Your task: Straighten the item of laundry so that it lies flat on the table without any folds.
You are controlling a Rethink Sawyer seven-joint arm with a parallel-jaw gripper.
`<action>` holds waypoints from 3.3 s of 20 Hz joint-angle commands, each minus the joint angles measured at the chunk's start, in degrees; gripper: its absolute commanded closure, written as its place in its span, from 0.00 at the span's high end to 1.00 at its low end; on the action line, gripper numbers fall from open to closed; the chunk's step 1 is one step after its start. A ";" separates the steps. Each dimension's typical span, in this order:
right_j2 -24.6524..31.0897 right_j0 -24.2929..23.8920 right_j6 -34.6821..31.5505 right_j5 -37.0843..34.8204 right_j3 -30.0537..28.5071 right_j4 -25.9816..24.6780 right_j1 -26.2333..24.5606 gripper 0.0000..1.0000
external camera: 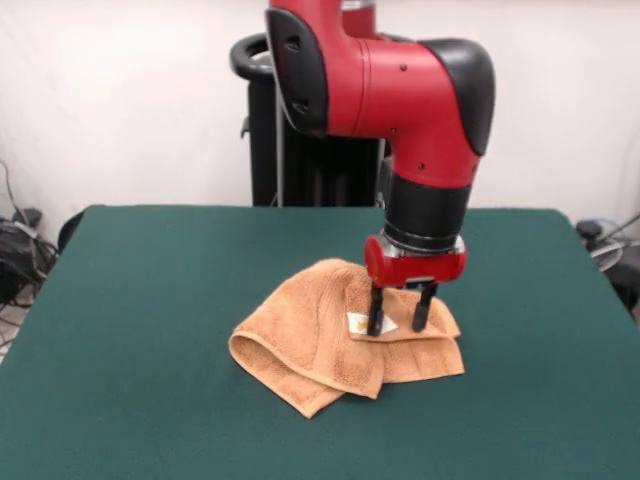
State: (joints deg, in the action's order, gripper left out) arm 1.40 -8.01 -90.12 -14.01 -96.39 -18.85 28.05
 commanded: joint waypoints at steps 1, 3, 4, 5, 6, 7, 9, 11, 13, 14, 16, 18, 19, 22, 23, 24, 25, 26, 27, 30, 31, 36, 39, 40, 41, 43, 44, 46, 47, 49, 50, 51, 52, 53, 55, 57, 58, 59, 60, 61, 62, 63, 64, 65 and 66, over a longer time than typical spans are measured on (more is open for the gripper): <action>8.00 -1.38 2.40 -7.55 -0.28 -2.36 -0.67 1.00; 7.64 -1.00 2.38 -10.97 -0.04 -1.11 1.00 1.00; 7.59 -0.92 2.35 -11.48 -0.01 -0.96 1.31 1.00; 7.58 -0.87 2.39 -11.95 0.10 -0.96 1.45 1.00; 7.19 -0.50 1.80 -11.66 0.23 -1.13 1.56 1.00; 6.80 -0.13 1.20 -11.36 0.36 -1.29 1.67 1.00; 5.39 1.20 -0.46 -12.17 0.79 -1.05 2.09 0.00; 3.42 3.30 -2.27 -14.31 1.18 -0.63 3.24 0.00; 3.29 4.26 -3.53 -14.70 1.32 -0.10 3.56 0.00; 3.08 4.69 -4.09 -14.56 1.47 -0.07 3.38 0.00; 2.90 5.15 -5.18 -14.44 1.46 0.35 3.19 0.00; 3.09 5.09 -6.49 -13.80 0.95 1.24 3.28 0.00; 3.03 5.03 -7.25 -13.08 0.65 1.60 3.29 0.00; 4.17 3.54 -6.24 -10.95 -0.05 1.38 3.63 1.00; 4.44 3.05 -5.96 -10.46 -0.26 1.27 3.76 1.00; 4.70 2.55 -5.67 -9.97 -0.47 1.15 3.89 1.00; 3.93 2.43 -6.58 -10.08 -0.68 1.51 4.12 1.00; 3.96 1.37 -7.53 -8.50 -1.51 1.99 4.90 1.00; 3.99 0.30 -8.47 -6.92 -2.35 2.47 5.67 1.00; 3.84 -2.39 -12.87 -2.60 -4.64 5.15 8.22 1.00; 3.11 -2.35 -13.68 -2.36 -4.76 5.57 8.76 1.00; -2.81 0.88 -18.10 -0.60 -5.90 7.57 9.85 1.00; -6.28 3.73 -23.64 5.10 -8.28 10.92 6.40 1.00; -7.52 5.10 -26.18 7.07 -9.32 12.72 5.29 1.00; -7.32 5.64 -30.25 9.79 -11.81 16.51 4.48 1.00; -5.60 5.86 -35.54 11.95 -15.46 23.24 4.40 1.00; -5.35 6.35 -37.53 11.73 -16.61 26.34 4.53 1.00; -5.27 6.74 -39.24 11.01 -17.70 31.13 4.90 1.00; -4.78 6.33 -39.44 11.43 -18.03 32.73 4.86 1.00; -3.52 4.87 -38.32 10.90 -17.78 34.31 4.19 1.00; -4.56 5.38 -37.69 10.41 -16.93 34.60 3.51 1.00; -5.59 5.89 -37.06 9.93 -16.09 34.90 2.84 1.00; -8.10 7.72 -37.38 9.93 -14.99 35.34 2.05 1.00; -10.70 9.67 -38.40 9.81 -14.37 36.20 1.30 1.00; -15.14 12.52 -40.16 7.93 -12.95 37.88 0.29 1.00; -17.05 12.36 -39.38 5.91 -11.80 37.18 0.60 1.00; -17.39 11.81 -39.34 5.56 -11.52 37.16 0.75 1.00; -17.55 11.12 -38.85 5.81 -11.06 36.89 0.70 1.00; -17.22 10.29 -38.66 5.84 -10.76 36.92 0.59 1.00; -16.39 9.36 -38.67 7.36 -10.73 36.91 0.24 1.00; -14.86 8.21 -38.87 9.63 -10.71 36.74 -0.56 1.00; -13.33 7.05 -39.07 11.90 -10.70 36.57 -1.37 1.00; -12.26 6.38 -39.49 13.10 -10.75 36.62 -2.02 1.00; -11.92 6.43 -39.96 14.32 -10.92 36.64 -2.41 1.00; -11.47 6.21 -40.35 15.13 -11.22 36.63 -2.49 1.00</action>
State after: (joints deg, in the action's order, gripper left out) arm -11.91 0.69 -117.35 -2.07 -109.04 13.82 29.93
